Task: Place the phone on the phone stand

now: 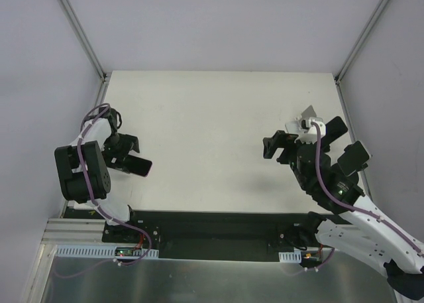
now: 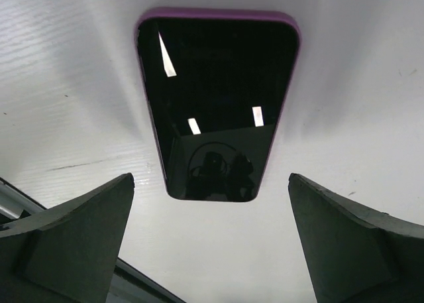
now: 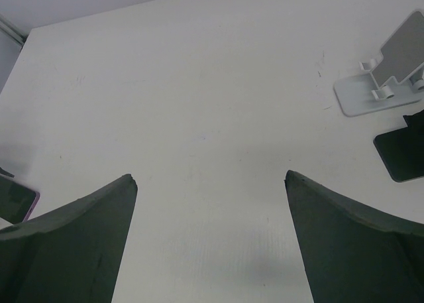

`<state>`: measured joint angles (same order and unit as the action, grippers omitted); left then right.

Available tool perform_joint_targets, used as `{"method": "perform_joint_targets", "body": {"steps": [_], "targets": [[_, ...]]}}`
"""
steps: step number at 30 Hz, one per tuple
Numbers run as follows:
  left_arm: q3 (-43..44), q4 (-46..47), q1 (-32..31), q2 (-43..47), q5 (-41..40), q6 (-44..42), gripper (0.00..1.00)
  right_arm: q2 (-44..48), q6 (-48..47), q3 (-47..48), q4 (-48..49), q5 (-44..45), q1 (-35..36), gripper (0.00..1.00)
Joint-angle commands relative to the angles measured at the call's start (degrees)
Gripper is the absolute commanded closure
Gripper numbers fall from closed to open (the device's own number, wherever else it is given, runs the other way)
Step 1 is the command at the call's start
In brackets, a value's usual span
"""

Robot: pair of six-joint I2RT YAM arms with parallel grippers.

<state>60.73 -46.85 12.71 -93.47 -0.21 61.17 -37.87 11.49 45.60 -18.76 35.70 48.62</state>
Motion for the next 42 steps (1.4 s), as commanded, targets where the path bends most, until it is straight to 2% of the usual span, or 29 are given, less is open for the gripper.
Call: {"method": "perform_joint_targets", "body": {"steps": [1,9,18,23,26,30,31,33,36,37,40,42], "targets": [[1.58,-3.69,2.84,-1.80,-1.46,-0.34,0.01,-0.36,-0.41,0.01,0.74,0.42,-0.54,0.04],[2.29,0.17,3.73,-6.28,0.12,-2.10,0.01,-1.07,-0.06,0.10,1.45,-0.46,-0.98,0.04],[-3.24,2.64,3.73,-6.55,0.65,2.72,0.01,-1.42,0.64,-0.34,1.54,-1.16,-1.25,0.04],[-5.44,4.48,3.37,-5.93,-3.13,5.10,0.08,-1.33,0.91,-0.52,1.54,-1.16,-1.16,0.04],[-7.11,5.36,3.29,-6.02,-4.27,6.15,0.16,-1.25,1.08,-0.78,1.54,-0.99,-1.25,0.04],[-10.71,9.48,3.11,-4.00,-4.36,6.33,0.32,-1.59,1.35,-0.78,1.19,-0.90,-1.16,0.04],[-11.33,10.11,3.11,-3.39,-4.36,6.42,0.40,-1.68,1.52,-0.69,1.19,-0.72,-1.16,0.04],[-13.17,11.77,3.02,-1.46,-4.36,6.42,0.48,-1.68,1.52,-0.69,0.92,-0.72,-1.25,0.04],[-15.63,13.53,3.02,1.35,-3.32,5.98,0.67,-1.77,1.52,-0.34,0.57,-0.90,-1.16,0.04],[-16.34,15.19,3.02,2.93,-2.70,5.29,0.79,-1.77,1.43,-0.34,0.40,-1.07,-1.16,0.04],[-18.98,18.36,3.02,6.53,-0.16,3.35,1.00,-2.30,1.35,-0.25,0.04,-1.42,-1.16,0.04],[-19.94,19.77,3.02,8.38,1.86,1.60,1.00,-2.91,1.26,-0.08,-0.13,-1.86,-1.25,0.04]]}}
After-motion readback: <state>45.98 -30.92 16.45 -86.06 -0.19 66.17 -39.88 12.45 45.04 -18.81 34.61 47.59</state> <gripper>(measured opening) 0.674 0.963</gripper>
